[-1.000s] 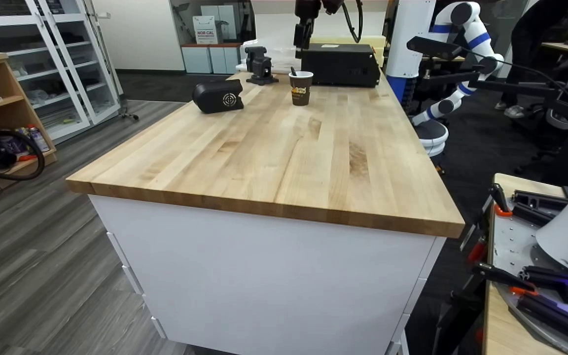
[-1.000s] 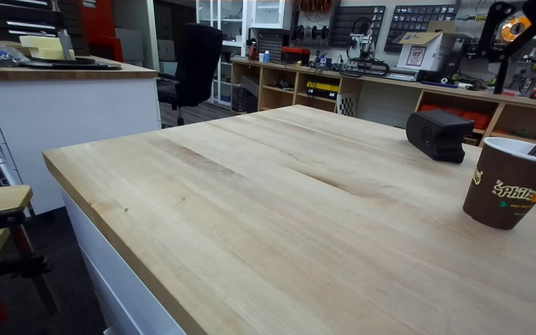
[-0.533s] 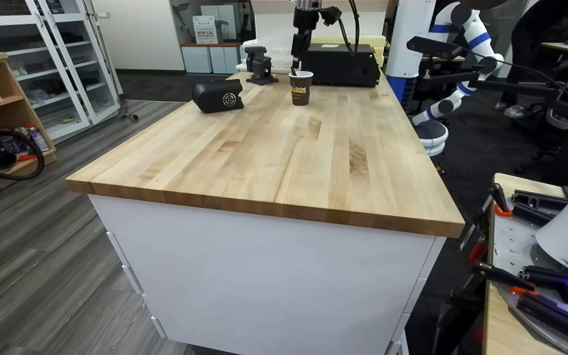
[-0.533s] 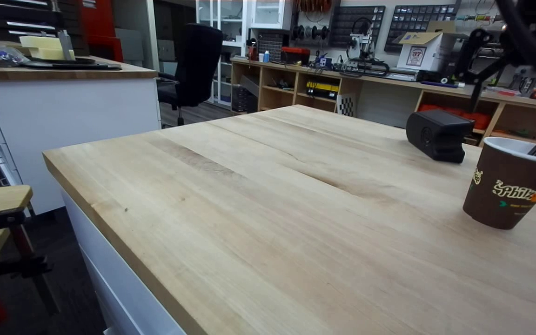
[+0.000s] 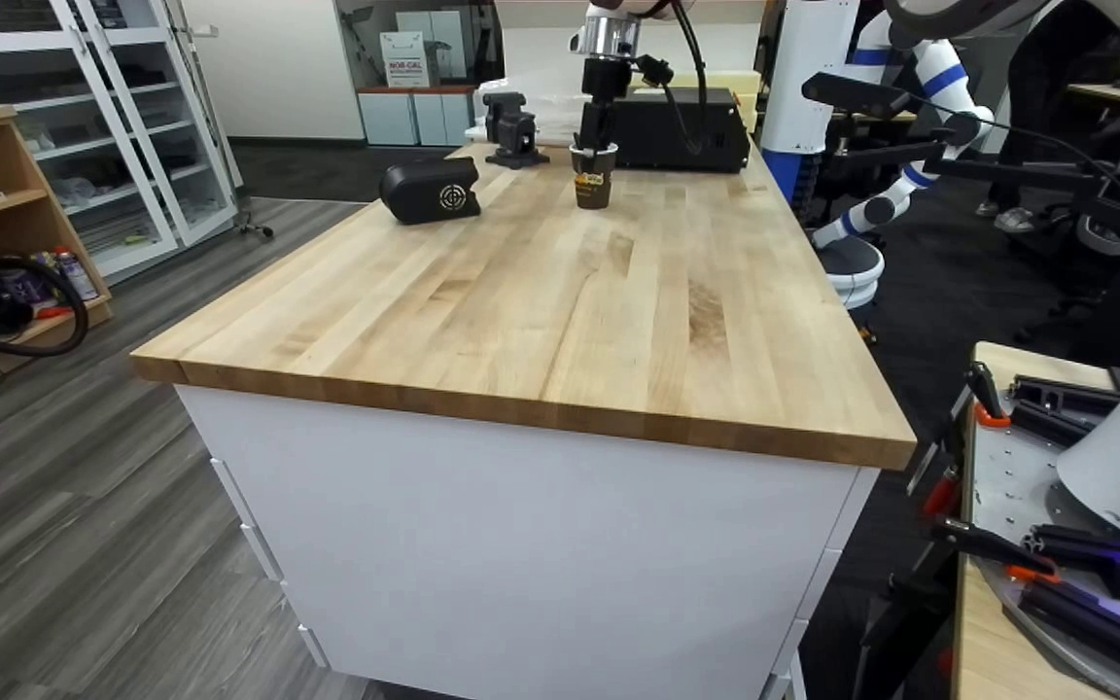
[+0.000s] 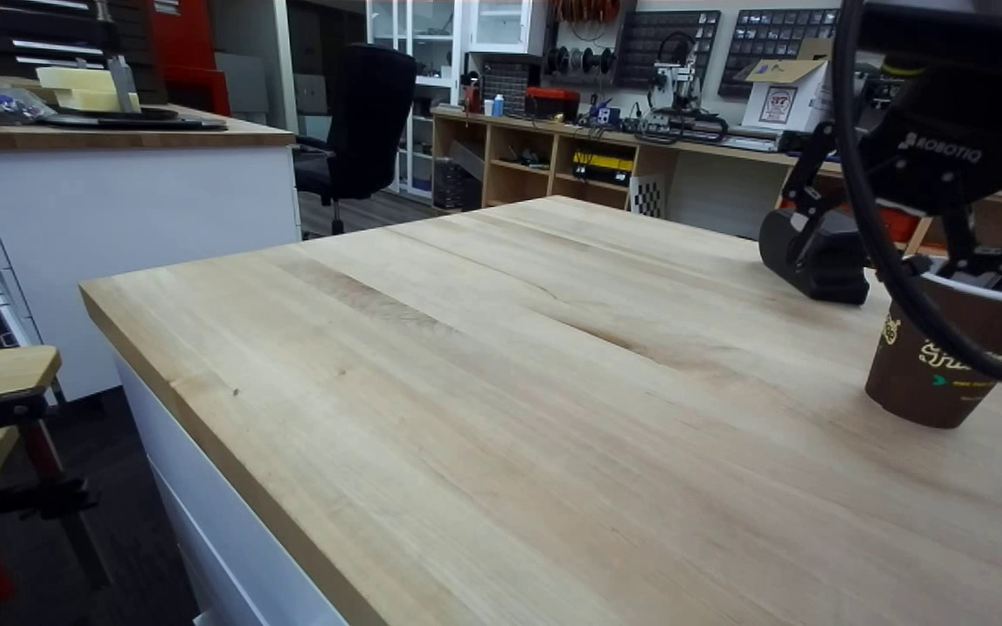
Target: Pick the cup and move it to the left on the table
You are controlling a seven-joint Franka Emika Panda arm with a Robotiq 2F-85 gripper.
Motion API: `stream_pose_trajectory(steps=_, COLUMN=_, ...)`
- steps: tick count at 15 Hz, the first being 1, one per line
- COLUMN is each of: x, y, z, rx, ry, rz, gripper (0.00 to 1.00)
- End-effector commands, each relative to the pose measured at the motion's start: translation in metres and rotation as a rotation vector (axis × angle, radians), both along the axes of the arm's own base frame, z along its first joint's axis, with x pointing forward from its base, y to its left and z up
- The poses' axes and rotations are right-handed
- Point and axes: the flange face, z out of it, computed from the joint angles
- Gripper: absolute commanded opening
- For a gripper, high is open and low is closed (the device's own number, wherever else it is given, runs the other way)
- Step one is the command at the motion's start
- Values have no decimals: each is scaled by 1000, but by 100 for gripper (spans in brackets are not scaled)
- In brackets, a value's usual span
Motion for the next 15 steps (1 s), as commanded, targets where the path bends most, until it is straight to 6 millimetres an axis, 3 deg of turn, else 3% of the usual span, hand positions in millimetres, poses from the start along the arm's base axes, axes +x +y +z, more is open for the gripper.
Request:
stream_pose_trajectory(steps=1, x=-5, y=-4, z=-4, rx=33, ry=40, rz=6, gripper=60)
stream_pose_trajectory(steps=9, x=-7, y=-2, z=-1, rx=1, ry=76, rz=5, gripper=7)
stream_pose_trajectory(steps=12, x=-7, y=-3, z=5, rx=-6, ry=72, rz=5, gripper=0)
stream_pose_trajectory(steps=15, x=-9, y=2, z=11, rx=-12, ry=92, rz=3, gripper=2)
